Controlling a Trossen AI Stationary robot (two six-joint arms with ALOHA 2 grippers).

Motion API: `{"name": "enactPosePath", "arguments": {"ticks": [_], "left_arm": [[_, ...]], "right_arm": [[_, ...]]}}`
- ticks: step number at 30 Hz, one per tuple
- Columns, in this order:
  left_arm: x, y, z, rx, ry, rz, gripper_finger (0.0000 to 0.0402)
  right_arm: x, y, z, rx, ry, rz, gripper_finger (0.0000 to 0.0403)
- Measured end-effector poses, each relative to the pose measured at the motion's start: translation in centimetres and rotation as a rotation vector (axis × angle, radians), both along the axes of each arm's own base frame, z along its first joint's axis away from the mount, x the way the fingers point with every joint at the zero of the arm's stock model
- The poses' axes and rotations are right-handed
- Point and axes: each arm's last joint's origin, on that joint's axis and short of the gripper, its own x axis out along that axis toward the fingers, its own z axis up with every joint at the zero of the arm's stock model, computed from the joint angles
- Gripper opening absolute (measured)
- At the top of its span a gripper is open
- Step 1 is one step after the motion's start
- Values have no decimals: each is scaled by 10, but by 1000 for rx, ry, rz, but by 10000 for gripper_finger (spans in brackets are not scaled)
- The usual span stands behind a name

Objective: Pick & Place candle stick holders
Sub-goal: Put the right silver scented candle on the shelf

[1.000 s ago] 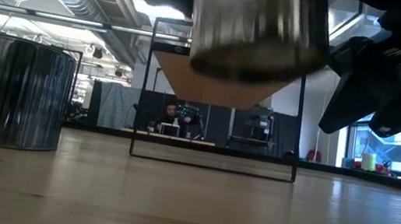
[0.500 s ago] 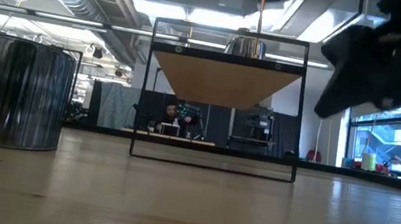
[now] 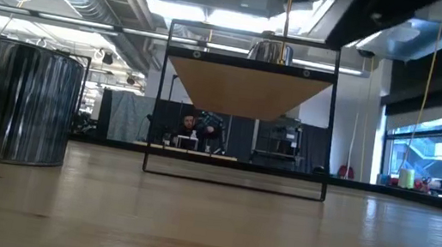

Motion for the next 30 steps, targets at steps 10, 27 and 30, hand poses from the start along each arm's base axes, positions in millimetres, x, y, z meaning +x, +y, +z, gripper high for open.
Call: {"name": "enactPosePath", "arguments": {"ticks": [10, 27, 30], "left_arm": [[-23, 71, 45, 85, -19, -4, 358], [-11, 229, 15, 46, 72, -51, 358], [-14, 252, 2, 48, 107, -44, 358]], "right_arm": [[2, -2, 11, 16, -21, -98, 293], [3, -10, 20, 10, -59, -273, 293], [4, -13, 19, 19, -57, -296, 293]]}}
